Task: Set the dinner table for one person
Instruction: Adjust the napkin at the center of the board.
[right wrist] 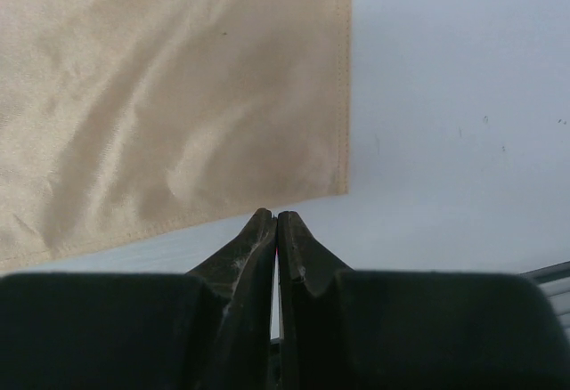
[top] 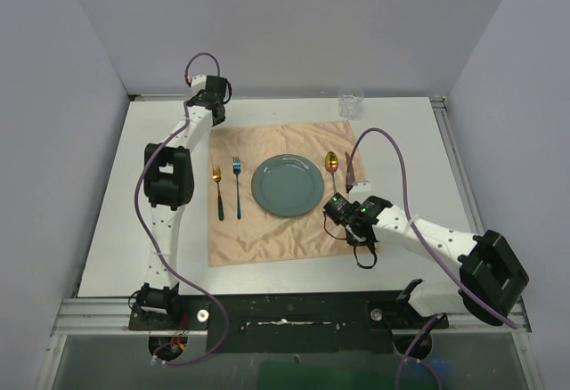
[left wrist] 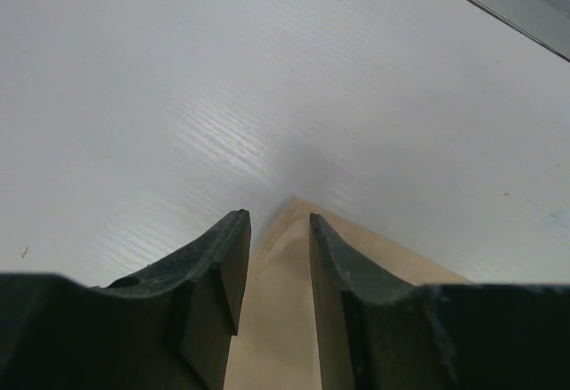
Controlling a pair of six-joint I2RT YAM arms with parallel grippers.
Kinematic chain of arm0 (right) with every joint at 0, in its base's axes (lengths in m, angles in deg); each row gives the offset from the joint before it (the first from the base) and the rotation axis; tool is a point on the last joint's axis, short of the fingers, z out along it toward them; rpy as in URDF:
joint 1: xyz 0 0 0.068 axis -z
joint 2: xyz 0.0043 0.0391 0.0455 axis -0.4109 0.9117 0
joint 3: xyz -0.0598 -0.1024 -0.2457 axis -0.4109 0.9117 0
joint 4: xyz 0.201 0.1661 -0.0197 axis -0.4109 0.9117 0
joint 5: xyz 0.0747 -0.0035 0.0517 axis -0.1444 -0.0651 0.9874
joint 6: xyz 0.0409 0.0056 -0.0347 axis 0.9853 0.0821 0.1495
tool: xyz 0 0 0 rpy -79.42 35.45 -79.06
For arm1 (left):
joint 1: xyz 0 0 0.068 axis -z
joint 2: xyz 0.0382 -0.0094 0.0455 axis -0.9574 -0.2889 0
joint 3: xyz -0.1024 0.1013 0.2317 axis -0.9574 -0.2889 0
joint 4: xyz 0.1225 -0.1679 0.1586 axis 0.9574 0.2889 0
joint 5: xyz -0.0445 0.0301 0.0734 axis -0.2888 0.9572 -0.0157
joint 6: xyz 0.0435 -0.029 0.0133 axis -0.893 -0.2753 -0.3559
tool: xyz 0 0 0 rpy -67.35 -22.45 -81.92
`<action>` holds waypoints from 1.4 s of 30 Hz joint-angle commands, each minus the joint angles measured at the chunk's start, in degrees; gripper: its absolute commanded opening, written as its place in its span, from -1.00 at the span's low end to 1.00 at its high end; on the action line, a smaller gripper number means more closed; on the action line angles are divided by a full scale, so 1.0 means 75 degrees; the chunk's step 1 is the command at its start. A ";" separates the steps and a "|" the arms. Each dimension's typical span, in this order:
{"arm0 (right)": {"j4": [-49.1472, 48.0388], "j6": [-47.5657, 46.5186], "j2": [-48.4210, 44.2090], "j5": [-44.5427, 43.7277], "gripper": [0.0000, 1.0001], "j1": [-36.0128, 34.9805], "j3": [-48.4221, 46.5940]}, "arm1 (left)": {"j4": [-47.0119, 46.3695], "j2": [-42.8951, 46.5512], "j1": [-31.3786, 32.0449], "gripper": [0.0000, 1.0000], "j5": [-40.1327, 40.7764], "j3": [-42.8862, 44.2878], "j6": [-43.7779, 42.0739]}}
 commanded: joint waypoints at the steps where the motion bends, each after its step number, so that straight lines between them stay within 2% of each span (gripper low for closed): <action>1: -0.0020 0.0457 0.0447 0.0157 -0.89 -0.0045 0.0138 | -0.0058 -0.0168 -0.0046 -0.38 -0.0175 0.0348 -0.0193; 9: -0.0279 0.0832 0.1164 0.0114 -0.91 -0.0040 0.0356 | -0.0096 -0.0410 -0.0043 -0.38 -0.0303 0.0435 -0.0327; 21: -0.0284 0.0903 0.2202 -0.0504 -0.83 0.0146 -0.0061 | -0.0271 -0.0568 -0.0044 -0.38 -0.0245 0.0537 -0.0624; 25: -0.0173 0.0925 0.2257 -0.0500 -0.83 0.0140 -0.0264 | -0.0249 -0.0593 -0.0053 -0.38 -0.0130 0.0598 -0.0675; 31: 0.0252 0.0855 0.1712 -0.0432 -0.78 0.0070 -0.0648 | -0.0212 -0.0509 -0.0053 -0.38 0.0065 0.0622 -0.0659; 34: 0.0617 0.0877 0.1283 -0.0450 -0.60 -0.0075 -0.0969 | -0.0231 -0.0461 -0.0058 -0.38 0.0081 0.0687 -0.0669; 38: 0.0902 0.0780 0.0400 -0.0424 -0.07 -0.0250 -0.1430 | -0.0073 -0.0492 -0.0050 -0.37 0.0096 0.0854 -0.0693; 42: 0.1004 0.0920 -0.0718 -0.0975 0.04 -0.0362 -0.1810 | -0.0048 -0.0513 -0.0050 -0.37 0.0124 0.0845 -0.0742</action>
